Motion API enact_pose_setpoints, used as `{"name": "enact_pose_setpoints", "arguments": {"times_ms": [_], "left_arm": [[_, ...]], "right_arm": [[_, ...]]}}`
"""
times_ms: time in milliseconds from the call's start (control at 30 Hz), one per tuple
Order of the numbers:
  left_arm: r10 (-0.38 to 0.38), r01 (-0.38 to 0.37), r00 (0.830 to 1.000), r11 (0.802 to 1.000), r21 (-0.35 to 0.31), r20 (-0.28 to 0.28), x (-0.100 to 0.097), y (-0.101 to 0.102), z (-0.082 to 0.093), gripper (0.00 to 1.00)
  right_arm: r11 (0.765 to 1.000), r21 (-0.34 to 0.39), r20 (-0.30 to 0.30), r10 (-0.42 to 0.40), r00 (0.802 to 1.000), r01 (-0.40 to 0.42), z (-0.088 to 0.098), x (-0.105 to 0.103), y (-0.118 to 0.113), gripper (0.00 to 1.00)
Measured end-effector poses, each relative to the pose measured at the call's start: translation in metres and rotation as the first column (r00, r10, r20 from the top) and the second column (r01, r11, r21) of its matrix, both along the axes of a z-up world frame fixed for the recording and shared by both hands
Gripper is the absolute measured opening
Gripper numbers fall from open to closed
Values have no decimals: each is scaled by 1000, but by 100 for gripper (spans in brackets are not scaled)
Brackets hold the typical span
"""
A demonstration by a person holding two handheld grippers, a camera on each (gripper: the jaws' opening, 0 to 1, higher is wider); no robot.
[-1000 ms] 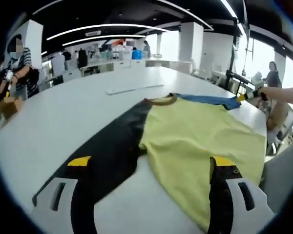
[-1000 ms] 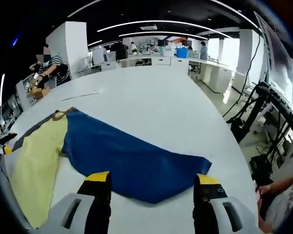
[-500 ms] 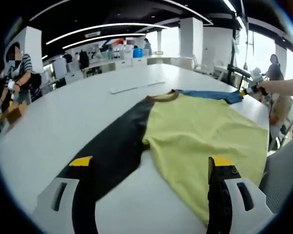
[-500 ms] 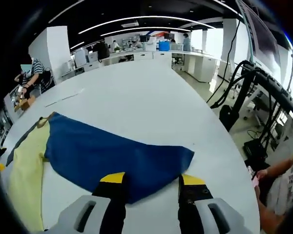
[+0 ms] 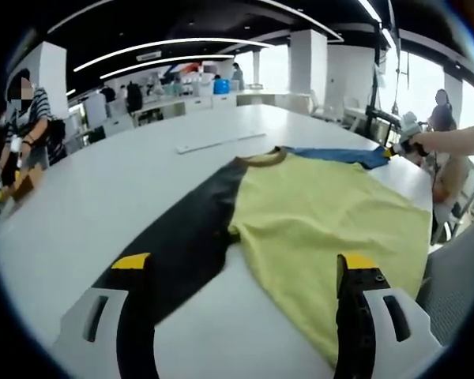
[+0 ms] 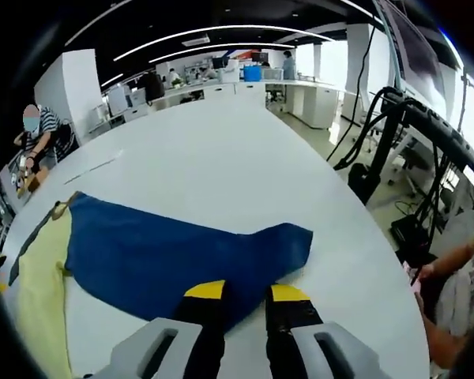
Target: Fold the garment on the visible template until the final outline fits inside the template.
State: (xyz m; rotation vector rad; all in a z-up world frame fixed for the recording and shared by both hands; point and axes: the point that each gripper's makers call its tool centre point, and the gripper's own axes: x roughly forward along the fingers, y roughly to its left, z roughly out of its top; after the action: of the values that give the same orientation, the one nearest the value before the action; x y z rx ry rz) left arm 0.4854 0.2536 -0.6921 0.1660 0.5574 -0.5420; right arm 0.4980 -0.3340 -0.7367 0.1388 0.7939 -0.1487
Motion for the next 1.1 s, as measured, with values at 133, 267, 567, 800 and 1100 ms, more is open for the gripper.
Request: {"name": "enact_pose_setpoints", "arguments": {"times_ms": [133,267,567,800,1100], "left_arm": [[-4,4,1000,1000,10,-10,-3,1,-1,92],[-7,7,1000,1000,10,-12,-4,2,-1,93],[-11,10,1000,1000,-11,-18,-6,0,-1,94],[-15,15,1000,1000,-11,-18,-9,0,-1,94],[-15,15,1000,1000,-15,-18,-12,0,0,96]], "right_arm": [[1000,26,6,-18,1000,18,0,2,1,10],[999,27,21,-35,999,35,6,4,-2,0],[1000,21,39,-20,999,19,18,12,-6,0],[1000,11,34,-9,999,9,23,19,-8,0],[1000,-4,17,28,999,-28,29,19,1,0]]}}
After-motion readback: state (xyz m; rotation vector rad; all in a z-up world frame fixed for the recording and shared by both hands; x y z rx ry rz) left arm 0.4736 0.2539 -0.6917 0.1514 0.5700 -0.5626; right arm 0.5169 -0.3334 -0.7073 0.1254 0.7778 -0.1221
